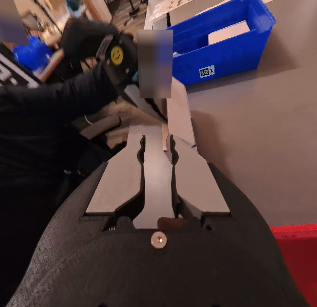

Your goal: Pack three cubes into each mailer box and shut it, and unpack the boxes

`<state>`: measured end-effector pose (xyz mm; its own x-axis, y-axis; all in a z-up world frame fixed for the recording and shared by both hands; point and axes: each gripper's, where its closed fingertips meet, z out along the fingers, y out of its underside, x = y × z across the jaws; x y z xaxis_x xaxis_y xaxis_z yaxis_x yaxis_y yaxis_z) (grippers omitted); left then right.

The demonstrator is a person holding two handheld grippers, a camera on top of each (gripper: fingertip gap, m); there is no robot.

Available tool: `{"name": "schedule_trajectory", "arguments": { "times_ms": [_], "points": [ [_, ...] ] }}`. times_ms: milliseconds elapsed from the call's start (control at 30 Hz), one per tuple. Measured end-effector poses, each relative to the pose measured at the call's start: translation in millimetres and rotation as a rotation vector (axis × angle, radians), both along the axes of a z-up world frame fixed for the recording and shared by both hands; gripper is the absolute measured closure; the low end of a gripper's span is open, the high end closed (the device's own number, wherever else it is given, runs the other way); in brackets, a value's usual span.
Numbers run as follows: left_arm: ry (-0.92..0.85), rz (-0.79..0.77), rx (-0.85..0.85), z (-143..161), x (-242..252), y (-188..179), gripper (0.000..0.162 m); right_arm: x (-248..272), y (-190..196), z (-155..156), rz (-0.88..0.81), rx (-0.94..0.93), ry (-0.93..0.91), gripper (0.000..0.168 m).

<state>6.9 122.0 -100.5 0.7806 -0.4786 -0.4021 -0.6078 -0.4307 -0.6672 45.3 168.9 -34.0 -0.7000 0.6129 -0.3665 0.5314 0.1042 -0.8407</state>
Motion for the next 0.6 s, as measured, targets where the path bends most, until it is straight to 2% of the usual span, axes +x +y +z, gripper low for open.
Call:
{"name": "schedule_trajectory", "arguments": {
  "times_ms": [167,233,300,333,400,533,600],
  "points": [
    [0.032,-0.111,-0.069,-0.3,-6.0,-8.9,0.162,6.2,-0.8,-26.8,0.051,0.403,0.201,0.139],
    [0.037,-0.167,-0.087,-0.3,-6.9,-13.4,0.162,2.0,-8.0,-31.7,0.064,0.504,0.253,0.128],
    [0.010,-0.225,-0.107,-0.3,-5.8,-20.0,0.162,-1.1,-18.8,-36.9,0.091,0.551,0.263,0.109],
    [-0.026,-0.259,-0.124,-0.2,-3.5,-24.8,0.162,-4.4,-22.6,-40.3,0.097,0.572,0.264,0.107],
    [-0.131,-0.310,-0.169,-0.1,1.7,-34.1,0.162,-12.6,-27.2,-47.7,0.108,0.619,0.279,0.112],
    [-0.209,-0.319,-0.170,0.0,0.1,-35.3,0.162,-14.2,-45.7,-57.0,0.194,0.591,0.275,0.138],
    [-0.208,-0.312,-0.155,0.2,-1.3,-36.7,0.162,-13.1,-48.6,-56.1,0.209,0.566,0.290,0.134]
  ]
}}
